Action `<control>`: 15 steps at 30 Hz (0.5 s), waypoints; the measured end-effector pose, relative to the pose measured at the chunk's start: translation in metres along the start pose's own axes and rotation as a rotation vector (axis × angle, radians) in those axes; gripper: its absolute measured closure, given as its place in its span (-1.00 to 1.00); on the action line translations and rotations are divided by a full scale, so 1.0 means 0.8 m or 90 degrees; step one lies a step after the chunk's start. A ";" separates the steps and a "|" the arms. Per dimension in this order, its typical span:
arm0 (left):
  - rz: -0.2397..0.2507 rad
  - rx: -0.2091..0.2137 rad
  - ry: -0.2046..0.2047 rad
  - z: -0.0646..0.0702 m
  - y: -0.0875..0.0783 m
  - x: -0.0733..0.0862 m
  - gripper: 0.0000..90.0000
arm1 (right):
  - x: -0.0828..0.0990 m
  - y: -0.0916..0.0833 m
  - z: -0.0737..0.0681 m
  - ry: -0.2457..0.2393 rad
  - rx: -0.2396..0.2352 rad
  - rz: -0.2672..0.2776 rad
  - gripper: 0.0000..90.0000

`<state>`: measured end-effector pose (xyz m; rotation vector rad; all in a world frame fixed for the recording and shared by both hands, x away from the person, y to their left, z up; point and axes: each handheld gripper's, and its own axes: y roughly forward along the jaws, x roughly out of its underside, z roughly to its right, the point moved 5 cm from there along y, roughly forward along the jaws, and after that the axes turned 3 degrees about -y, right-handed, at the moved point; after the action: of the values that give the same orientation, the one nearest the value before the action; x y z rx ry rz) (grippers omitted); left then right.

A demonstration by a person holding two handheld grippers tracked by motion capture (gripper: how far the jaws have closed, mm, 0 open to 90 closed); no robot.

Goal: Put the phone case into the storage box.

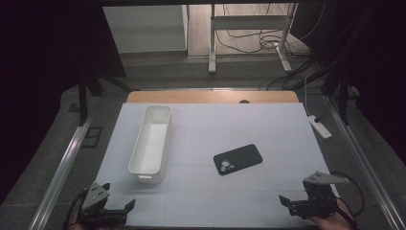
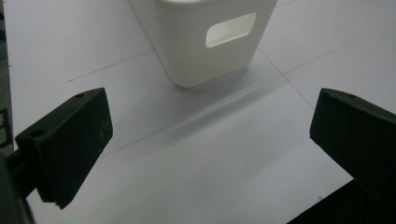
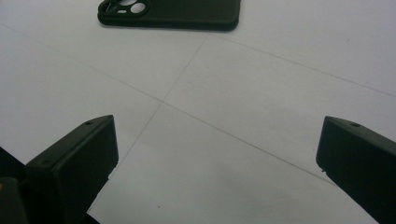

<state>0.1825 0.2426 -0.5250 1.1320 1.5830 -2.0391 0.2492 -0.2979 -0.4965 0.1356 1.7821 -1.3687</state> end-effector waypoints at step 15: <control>-0.005 0.001 0.006 0.001 0.001 0.000 -0.99 | -0.012 0.003 -0.001 -0.019 -0.007 0.002 -1.00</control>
<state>0.1828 0.2420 -0.5254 1.1392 1.5919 -2.0433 0.2557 -0.2928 -0.4918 0.1111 1.7645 -1.3520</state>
